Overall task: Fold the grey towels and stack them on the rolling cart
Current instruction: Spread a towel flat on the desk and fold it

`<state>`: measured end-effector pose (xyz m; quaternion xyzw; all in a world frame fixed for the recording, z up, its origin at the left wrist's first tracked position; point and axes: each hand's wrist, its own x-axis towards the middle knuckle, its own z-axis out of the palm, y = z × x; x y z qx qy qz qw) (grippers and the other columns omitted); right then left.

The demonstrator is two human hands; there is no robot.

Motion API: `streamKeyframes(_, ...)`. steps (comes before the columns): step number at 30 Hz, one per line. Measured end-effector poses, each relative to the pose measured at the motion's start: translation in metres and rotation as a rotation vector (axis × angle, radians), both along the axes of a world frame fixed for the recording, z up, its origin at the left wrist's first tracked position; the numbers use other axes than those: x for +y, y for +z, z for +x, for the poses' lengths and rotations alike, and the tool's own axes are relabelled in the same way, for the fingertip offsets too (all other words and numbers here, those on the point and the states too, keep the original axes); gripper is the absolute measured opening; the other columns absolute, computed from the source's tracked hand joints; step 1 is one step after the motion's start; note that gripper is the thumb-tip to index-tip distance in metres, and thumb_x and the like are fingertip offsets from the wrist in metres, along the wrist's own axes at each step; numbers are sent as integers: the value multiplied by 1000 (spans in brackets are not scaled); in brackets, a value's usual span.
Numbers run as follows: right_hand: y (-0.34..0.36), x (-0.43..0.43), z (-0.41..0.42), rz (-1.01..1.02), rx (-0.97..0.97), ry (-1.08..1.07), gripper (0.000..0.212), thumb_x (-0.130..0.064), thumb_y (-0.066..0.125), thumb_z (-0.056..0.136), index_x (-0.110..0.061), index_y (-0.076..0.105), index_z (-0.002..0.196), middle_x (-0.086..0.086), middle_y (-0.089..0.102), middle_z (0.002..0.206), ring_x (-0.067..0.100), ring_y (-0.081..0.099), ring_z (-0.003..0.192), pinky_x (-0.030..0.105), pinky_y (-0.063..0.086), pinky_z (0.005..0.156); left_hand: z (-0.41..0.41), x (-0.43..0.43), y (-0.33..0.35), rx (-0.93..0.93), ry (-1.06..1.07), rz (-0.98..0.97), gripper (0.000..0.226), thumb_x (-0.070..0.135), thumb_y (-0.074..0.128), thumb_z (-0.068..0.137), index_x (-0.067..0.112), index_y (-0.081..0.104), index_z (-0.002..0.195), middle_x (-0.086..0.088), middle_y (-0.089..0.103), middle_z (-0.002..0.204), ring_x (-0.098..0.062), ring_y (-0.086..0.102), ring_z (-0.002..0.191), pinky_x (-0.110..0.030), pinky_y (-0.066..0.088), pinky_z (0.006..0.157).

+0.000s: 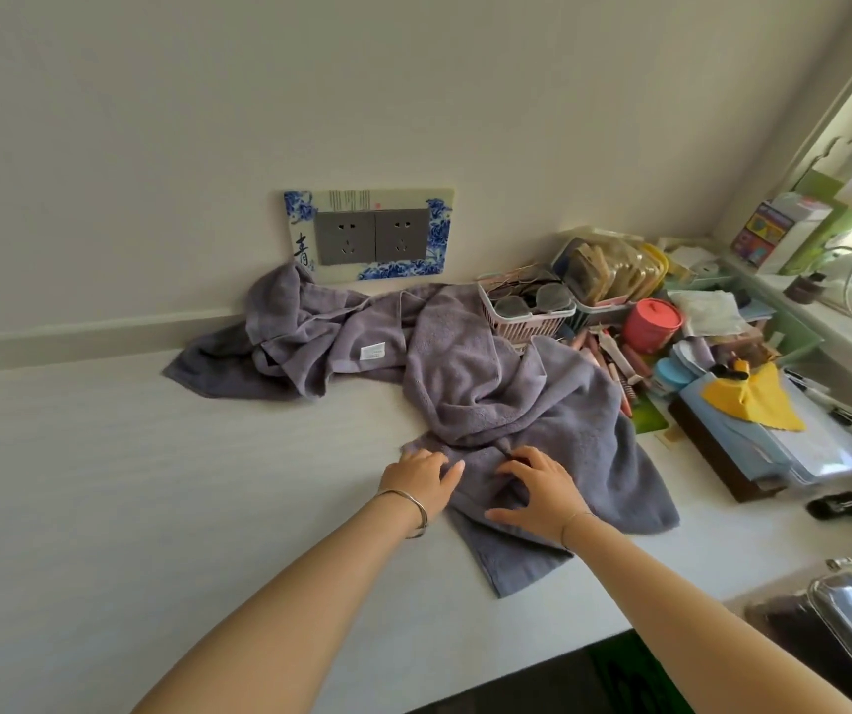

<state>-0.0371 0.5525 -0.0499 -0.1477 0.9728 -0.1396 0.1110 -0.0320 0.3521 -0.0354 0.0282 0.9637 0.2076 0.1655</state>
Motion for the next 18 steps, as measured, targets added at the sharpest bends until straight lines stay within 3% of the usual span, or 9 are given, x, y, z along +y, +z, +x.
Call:
streamKeyframes(5,-2,-3,-6,44,145,65,27,-44,69,77,-27,67,98,-6,50,114,18,40,117,30,22,106,2,4,-10,-112,150,56,52,46,26,99,11,47,132,-11,43,140,-31,41,126,-38,34,103)
streamKeyframes(8,11,-13,-10,-87,70,90,22,-39,71,78,-23,67,92,-8,57,97,13,47,97,32,34,96,2,-3,0,-179,337,134,58,48,25,98,6,42,134,-17,44,139,-33,43,127,-37,34,106)
streamKeyframes(10,25,-24,-13,-378,17,26,14,-29,75,78,-21,64,81,-8,60,79,8,52,77,30,45,80,0,-14,9,-307,457,344,61,51,24,98,3,48,128,-19,53,129,-32,51,119,-36,40,101)
streamKeyframes(13,50,-46,-13,-662,-33,5,20,-18,75,79,-23,57,72,-13,56,67,-5,48,60,13,40,66,4,-31,34,-528,665,882,56,56,30,96,9,60,90,-8,64,85,-21,60,76,-29,47,69)
streamKeyframes(15,65,-68,-10,-758,-119,75,15,-15,74,80,-17,60,74,-7,59,70,-6,49,62,10,40,66,3,-48,48,-454,701,1041,42,47,43,95,13,62,80,-3,64,73,-18,60,69,-28,47,66)
streamKeyframes(18,71,-96,-7,-801,-229,118,8,-17,70,84,-9,69,82,7,70,86,-2,58,72,16,48,74,-1,-76,61,-246,665,1059,17,22,48,97,11,60,101,-9,63,83,-22,59,74,-29,47,70)
